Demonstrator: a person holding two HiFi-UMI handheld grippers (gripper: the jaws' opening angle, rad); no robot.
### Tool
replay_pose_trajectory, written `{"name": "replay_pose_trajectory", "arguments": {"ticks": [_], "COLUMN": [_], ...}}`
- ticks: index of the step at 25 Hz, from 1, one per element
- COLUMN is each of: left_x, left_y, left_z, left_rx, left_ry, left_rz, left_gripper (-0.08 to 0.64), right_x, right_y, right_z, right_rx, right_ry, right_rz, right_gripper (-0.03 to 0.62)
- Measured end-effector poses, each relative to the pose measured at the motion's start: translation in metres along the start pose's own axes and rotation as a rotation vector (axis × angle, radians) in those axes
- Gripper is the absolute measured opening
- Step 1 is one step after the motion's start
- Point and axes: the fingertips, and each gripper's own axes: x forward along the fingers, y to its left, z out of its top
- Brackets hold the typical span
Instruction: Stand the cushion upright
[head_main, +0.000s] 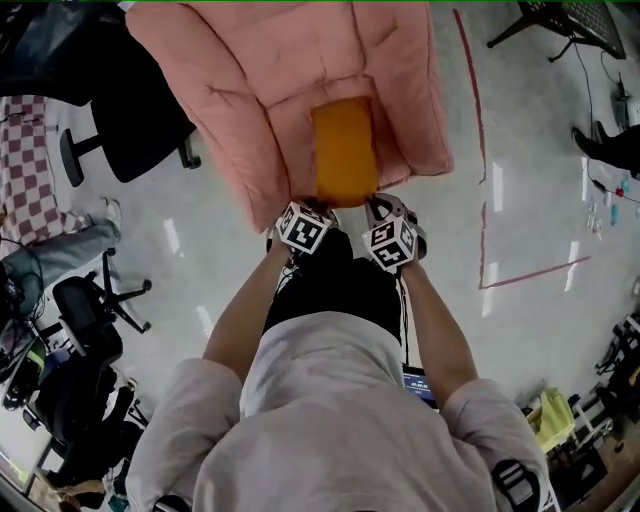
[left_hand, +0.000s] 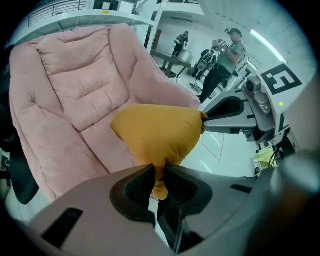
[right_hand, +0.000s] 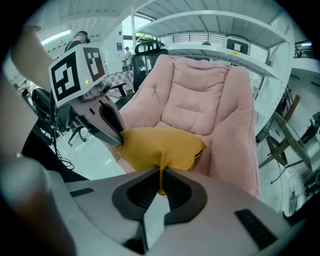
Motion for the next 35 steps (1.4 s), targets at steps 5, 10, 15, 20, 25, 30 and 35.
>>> {"name": "replay_pose_trajectory", "arguments": {"ticks": [5, 10, 15, 20, 25, 30, 35], "left_x": [-0.031, -0.057, -0.075, -0.083, -0.094, -0.104, -0.115], "left_y": [0.015, 0.032, 0.040, 0.041, 0.049, 0.055, 0.059], "left_z": [0.025, 0.049, 0.080, 0.098, 0.107, 0.114, 0.129], "left_rx": [-0.069, -0.118, -0.145, -0.139, -0.218, -0.299, -0.297], "left_ry": [-0.105, -0.196, -0.281, -0.319, -0.347, -0.361, -0.346], "left_rz": [0.022, 0.000, -0.005, -0.006, 0.001, 0.009, 0.015], "left_gripper": [0.064, 0.061, 0.060, 0.055, 0.054, 0.054, 0.054], "right_x": [-0.014, -0.023, -0.031, -0.035, -0.037, -0.039, -0.044], "right_y": [-0.014, -0.027, -0.052, -0.071, -0.077, -0.083, -0.093], "right_z": [0.035, 0.066, 0.091, 0.101, 0.119, 0.137, 0.148], "right_rx": [0.006, 0.056, 0.047, 0.042, 0.014, 0.007, 0.046], "right_ry": [-0.052, -0.097, -0.126, -0.136, -0.134, -0.143, -0.141], "right_rz": [-0.010, -0.023, -0.046, -0.045, -0.009, 0.035, 0.081], "right_gripper": [0.029, 0.028, 0.028, 0.028, 0.028, 0.028, 0.028]}}
